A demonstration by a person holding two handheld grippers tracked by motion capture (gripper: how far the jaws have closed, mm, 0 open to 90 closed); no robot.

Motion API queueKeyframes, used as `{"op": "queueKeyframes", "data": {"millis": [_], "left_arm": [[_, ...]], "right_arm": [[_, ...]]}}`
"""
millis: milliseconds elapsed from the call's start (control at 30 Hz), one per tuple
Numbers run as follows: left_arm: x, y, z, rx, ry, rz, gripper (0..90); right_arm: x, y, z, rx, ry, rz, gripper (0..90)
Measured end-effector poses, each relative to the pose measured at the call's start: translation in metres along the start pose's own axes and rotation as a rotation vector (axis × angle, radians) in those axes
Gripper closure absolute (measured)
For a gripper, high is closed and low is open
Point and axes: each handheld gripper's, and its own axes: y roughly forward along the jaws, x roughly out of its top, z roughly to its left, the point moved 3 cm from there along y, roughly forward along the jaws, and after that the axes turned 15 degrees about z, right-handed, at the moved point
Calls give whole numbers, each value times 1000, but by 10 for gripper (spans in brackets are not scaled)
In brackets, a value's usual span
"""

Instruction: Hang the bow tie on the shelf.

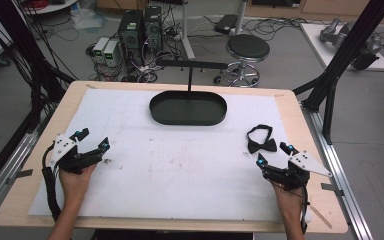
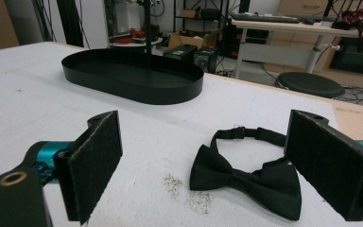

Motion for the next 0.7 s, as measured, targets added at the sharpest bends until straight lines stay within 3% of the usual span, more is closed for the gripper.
{"op": "queueKeyframes", "data": {"millis": [200,700], "left_arm": [[0,-1,-3,6,21,1,179],[0,-1,-3,2,21,-2,174]], "right_arm": [[0,-1,0,2,-12,0,114],[-1,2,1,9,-22,28,116]]}}
